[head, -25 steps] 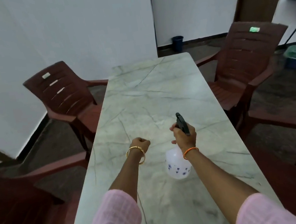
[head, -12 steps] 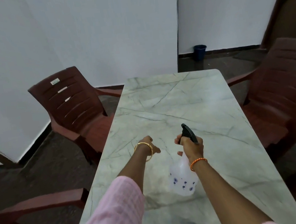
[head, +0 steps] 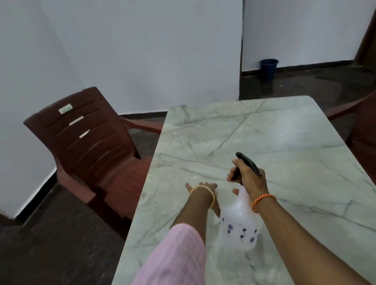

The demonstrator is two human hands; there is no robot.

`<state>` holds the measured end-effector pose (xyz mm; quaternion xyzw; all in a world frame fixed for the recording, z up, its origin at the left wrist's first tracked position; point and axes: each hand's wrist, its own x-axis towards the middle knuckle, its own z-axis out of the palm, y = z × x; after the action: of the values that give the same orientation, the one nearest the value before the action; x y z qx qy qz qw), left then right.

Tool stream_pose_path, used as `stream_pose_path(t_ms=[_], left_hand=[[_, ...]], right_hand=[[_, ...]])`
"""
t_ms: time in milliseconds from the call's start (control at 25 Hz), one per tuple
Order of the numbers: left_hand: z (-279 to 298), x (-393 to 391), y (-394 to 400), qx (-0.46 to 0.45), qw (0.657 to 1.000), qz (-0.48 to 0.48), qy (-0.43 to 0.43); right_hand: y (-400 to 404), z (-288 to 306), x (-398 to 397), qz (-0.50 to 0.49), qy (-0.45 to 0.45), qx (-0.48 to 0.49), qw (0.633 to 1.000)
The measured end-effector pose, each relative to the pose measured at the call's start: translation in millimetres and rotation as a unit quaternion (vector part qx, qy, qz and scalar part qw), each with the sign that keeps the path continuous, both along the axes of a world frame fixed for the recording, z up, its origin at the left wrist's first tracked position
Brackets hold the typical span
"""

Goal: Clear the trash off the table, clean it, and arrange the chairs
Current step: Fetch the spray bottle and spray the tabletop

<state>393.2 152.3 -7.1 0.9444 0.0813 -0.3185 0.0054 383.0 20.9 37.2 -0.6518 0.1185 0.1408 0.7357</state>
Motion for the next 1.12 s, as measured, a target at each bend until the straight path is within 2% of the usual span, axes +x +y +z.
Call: stream_pose_path(t_ms=[160, 400, 520, 680, 760, 840, 960, 1120], left_hand=[[-24, 21, 35, 0.081, 0.995, -0.05, -0.008], [-31, 27, 43, 0.046, 0.998, -0.047, -0.003], [-32, 28, 44, 0.042, 0.998, -0.037, 0.006], [-22, 34, 26, 0.055, 0.997, -0.032, 0.033], [-18, 37, 6, 0.037, 0.998, -0.047, 0.005], [-17, 38, -20, 0.025, 0.995, -0.094, -0.031], [-19, 38, -55, 0.025, 0.986, -0.161, -0.032], [-22, 26, -95, 0.004, 0.99, -0.141, -0.023]], right_hand=[[20, -4, 34, 0.032, -0.01, -0.027, 0.999], [48, -5, 46, -0.013, 0.005, -0.067, 0.998], [50, -2, 47, -0.053, 0.017, -0.054, 0.997], [19, 0, 49, -0.092, 0.028, 0.003, 0.995], [-5, -1, 53, -0.123, 0.033, 0.005, 0.992], [-30, -2, 58, -0.166, 0.046, 0.0, 0.985], [-69, -4, 62, -0.229, 0.07, 0.0, 0.971], [-121, -3, 58, -0.246, 0.054, 0.03, 0.967]])
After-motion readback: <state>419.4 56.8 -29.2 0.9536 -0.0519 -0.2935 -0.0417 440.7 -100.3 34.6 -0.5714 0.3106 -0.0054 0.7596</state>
